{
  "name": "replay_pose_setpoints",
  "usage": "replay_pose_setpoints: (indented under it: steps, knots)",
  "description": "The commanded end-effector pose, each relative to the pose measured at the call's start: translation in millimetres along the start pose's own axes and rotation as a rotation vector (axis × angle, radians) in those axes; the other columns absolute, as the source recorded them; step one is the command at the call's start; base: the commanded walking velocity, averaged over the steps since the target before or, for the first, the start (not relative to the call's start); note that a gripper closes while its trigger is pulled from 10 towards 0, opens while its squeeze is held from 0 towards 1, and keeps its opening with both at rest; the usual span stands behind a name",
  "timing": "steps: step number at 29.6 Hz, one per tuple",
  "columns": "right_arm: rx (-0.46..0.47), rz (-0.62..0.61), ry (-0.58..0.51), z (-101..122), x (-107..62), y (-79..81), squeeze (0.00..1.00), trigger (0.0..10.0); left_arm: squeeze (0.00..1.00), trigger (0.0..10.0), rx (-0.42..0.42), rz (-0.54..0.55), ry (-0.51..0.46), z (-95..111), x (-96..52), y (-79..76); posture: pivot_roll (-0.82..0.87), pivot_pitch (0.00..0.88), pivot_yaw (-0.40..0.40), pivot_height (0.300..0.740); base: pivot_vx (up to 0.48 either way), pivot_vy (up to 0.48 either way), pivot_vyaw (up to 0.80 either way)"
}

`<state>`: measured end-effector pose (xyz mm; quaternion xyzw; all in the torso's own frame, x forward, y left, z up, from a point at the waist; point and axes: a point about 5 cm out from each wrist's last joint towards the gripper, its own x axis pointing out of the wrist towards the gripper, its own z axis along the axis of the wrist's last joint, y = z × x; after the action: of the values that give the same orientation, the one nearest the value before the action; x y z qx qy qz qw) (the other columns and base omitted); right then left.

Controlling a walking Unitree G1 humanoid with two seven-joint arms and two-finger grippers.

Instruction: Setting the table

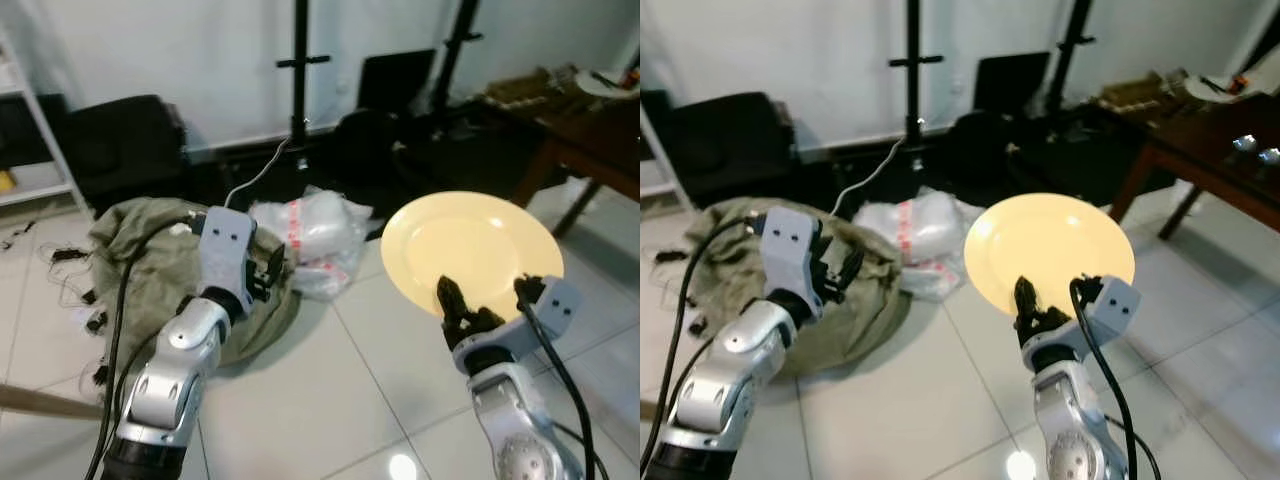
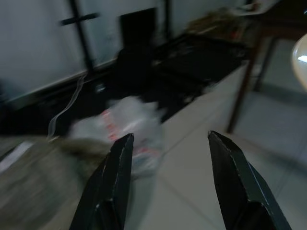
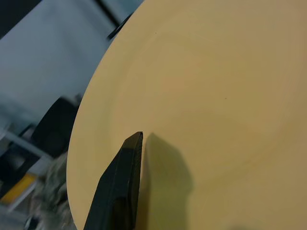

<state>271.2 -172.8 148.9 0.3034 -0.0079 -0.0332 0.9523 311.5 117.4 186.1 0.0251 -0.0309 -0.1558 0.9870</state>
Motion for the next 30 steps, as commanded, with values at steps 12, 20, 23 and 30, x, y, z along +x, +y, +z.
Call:
replay_pose_setpoints:
  steps: [12, 20, 23, 30]
  knots:
    - [0.033, 0.002, -0.007, -2.0, -0.6, 3.5, 0.0, 10.0, 0.0, 10.0, 0.009, 0.004, 0.002, 0.0, 0.6, 0.9, -0.1, 0.0, 0.061, 0.74, 0.0, 0.0, -0.8]
    - [0.034, 0.005, -0.01, -1.2, 0.1, 3.5, 0.0, 10.0, 0.0, 10.0, 0.003, 0.011, -0.006, 1.9, 1.8, 2.4, -0.1, 0.0, 0.061, 0.74, 0.0, 0.0, -0.8]
    - [0.033, 0.006, -0.009, -1.3, 0.4, 3.5, 0.0, 10.0, 0.0, 10.0, 0.002, 0.011, -0.011, 2.9, 1.9, 2.8, -0.1, 0.0, 0.059, 0.74, 0.0, 0.0, -0.8]
    - [0.034, 0.012, -0.007, -1.8, 1.4, 4.3, 0.0, 10.0, 0.0, 10.0, 0.008, 0.017, -0.013, 3.2, 2.1, 3.8, -0.1, 0.0, 0.057, 0.74, 0.0, 0.0, -0.8]
